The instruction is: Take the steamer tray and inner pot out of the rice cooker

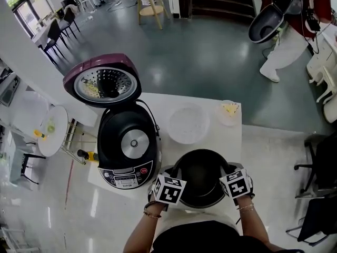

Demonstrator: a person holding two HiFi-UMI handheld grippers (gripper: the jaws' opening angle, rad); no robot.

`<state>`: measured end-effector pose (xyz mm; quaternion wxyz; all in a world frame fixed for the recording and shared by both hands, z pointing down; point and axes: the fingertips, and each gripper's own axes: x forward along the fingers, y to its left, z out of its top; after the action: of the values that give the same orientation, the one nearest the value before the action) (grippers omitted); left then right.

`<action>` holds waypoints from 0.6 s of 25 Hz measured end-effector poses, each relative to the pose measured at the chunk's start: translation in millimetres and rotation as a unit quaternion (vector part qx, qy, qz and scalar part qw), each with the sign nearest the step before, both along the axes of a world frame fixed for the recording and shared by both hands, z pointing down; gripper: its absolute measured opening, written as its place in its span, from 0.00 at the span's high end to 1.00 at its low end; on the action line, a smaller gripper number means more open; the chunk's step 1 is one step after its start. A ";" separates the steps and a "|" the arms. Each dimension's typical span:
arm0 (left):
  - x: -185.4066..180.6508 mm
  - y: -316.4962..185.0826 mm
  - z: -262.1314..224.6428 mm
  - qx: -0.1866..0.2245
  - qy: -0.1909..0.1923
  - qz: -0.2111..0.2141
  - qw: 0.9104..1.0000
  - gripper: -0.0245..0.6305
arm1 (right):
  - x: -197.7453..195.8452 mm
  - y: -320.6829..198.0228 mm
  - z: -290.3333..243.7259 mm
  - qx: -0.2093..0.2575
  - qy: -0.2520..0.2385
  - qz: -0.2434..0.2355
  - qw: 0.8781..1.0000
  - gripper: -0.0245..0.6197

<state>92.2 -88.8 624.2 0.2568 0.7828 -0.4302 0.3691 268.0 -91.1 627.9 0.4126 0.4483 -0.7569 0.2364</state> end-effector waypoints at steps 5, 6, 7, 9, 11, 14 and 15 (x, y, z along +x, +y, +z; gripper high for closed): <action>0.7 -4.4 -1.6 -0.002 0.004 -0.008 1.000 0.94 | 0.7 -5.0 -1.4 0.002 -0.001 -0.005 1.000 0.94; 0.3 -5.7 -2.0 -0.001 0.007 -0.012 1.000 0.94 | 0.2 -5.6 -1.4 0.003 -0.001 -0.006 1.000 0.94; -0.6 -7.2 -2.4 0.002 0.009 -0.017 1.000 0.94 | -0.9 -6.2 -1.4 0.004 -0.001 -0.008 1.000 0.94; -2.9 -9.1 -2.7 0.013 0.005 -0.024 1.000 0.94 | -3.7 -6.4 -0.9 0.008 0.000 -0.013 1.000 0.93; -3.7 -8.4 -2.2 0.022 -0.011 -0.020 0.999 0.93 | -5.0 -4.5 -0.4 0.011 0.002 -0.018 1.000 0.89; -5.7 -7.0 -7.4 0.039 -0.035 -0.011 0.999 0.89 | -4.0 -1.4 -5.1 0.024 0.002 -0.018 1.000 0.71; -7.0 -7.4 -12.8 0.050 -0.036 -0.013 0.998 0.87 | -3.4 -1.5 -9.5 0.035 0.001 -0.017 0.999 0.70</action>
<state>85.2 -96.3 611.4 0.2067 0.7748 -0.4674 0.3721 264.6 -92.5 618.4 0.4016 0.4496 -0.7718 0.2022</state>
